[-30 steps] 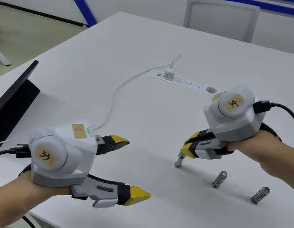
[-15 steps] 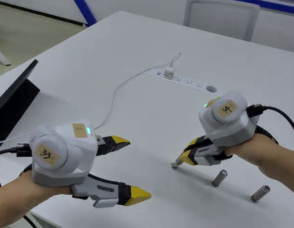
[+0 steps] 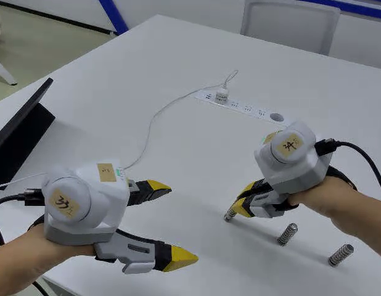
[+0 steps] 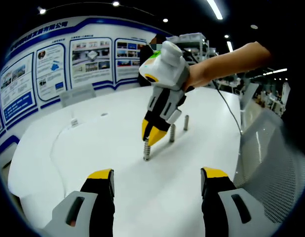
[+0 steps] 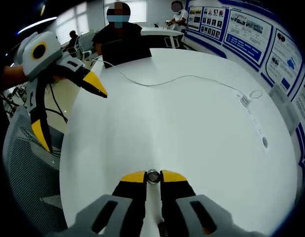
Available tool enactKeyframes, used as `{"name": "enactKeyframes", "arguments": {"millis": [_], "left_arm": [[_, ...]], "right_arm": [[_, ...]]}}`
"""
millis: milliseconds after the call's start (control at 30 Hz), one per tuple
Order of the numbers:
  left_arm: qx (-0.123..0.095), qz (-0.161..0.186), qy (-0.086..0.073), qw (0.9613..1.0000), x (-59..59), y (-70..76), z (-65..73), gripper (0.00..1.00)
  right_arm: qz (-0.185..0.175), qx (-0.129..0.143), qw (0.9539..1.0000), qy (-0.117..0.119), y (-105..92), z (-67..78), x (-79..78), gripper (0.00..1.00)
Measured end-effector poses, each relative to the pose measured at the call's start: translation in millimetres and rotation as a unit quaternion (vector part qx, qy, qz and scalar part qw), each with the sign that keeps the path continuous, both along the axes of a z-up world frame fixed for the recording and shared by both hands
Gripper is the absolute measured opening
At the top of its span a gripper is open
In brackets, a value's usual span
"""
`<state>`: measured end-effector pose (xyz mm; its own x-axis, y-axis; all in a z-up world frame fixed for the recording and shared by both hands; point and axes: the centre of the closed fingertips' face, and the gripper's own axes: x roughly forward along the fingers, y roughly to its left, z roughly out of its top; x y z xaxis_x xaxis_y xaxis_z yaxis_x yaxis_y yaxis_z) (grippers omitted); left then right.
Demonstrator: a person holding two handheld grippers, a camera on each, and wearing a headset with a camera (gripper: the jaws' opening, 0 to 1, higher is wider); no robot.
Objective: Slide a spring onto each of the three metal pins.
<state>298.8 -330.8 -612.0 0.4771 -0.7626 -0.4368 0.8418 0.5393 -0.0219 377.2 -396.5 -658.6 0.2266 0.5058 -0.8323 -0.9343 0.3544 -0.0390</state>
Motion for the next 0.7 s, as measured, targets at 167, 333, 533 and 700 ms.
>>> {"name": "enactKeyframes", "arguments": {"millis": [167, 333, 533, 700], "left_arm": [[-0.001, -0.001, 0.001, 1.0, 0.2, -0.5, 0.2, 0.73], [-0.001, -0.001, 0.001, 1.0, 0.6, -0.7, -0.1, 0.73], [-0.002, -0.001, 0.002, 1.0, 1.0, -0.5, -0.8, 0.73], [-0.002, 0.0, 0.003, 1.0, 1.5, 0.0, -1.6, 0.72]], "right_arm": [[0.001, -0.005, 1.0, 0.005, 1.5, -5.3, 0.4, 0.11], [0.002, -0.011, 0.9999, 0.009, 1.8, -9.9, 0.6, 0.11], [0.004, -0.018, 0.9997, 0.015, 2.1, -13.8, -1.0, 0.11], [0.002, -0.017, 0.9997, 0.018, 4.3, -14.9, 0.7, 0.11]]}}
